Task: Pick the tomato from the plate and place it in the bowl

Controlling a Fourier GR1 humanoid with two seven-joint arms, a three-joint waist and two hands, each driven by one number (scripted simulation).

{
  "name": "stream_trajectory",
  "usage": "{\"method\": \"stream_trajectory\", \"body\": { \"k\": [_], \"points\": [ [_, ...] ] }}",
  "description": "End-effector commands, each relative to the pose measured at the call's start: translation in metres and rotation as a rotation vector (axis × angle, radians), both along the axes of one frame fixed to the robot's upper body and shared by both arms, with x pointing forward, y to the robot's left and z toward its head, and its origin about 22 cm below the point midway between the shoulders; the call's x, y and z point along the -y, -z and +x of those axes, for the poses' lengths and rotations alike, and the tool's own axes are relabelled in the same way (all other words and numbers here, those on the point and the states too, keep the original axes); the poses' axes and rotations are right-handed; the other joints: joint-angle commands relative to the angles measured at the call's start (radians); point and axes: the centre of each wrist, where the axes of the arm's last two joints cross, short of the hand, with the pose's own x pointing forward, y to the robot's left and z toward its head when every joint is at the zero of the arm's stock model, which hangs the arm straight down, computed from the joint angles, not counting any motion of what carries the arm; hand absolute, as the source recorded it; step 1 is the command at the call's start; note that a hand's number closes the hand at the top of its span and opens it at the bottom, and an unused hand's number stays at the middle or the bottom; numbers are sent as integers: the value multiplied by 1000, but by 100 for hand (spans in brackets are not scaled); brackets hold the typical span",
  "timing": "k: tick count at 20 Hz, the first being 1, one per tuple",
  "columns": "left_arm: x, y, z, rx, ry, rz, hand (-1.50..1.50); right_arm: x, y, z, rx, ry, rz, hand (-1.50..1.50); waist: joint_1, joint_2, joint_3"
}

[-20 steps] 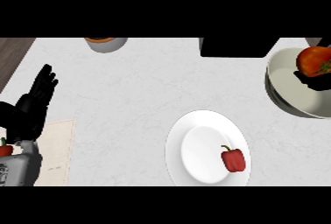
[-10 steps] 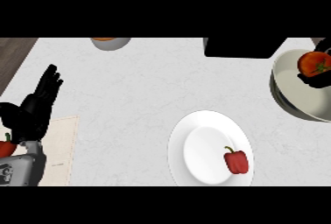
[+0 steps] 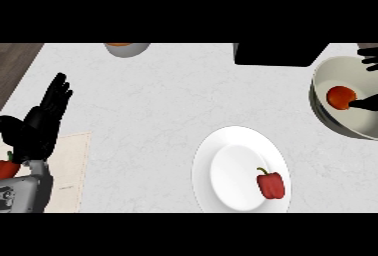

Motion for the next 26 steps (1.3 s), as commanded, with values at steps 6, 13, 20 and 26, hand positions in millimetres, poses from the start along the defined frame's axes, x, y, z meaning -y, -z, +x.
{"method": "stream_trajectory", "body": {
  "k": [6,13,20,26],
  "points": [
    [8,2,5,2,-24,-4,0,30,-13,-9,280,63,657,-150,-29,-2,1],
    [0,8,1,7,-21,-11,0,113,-29,-84,247,120,681,-150,-8,7,2],
    [-11,7,-10,-5,-19,-18,0,154,-21,-147,214,89,779,-150,-8,6,7],
    [-10,3,-4,6,-20,-8,0,158,-20,-156,234,10,849,-150,-18,4,9]
  ]
}}
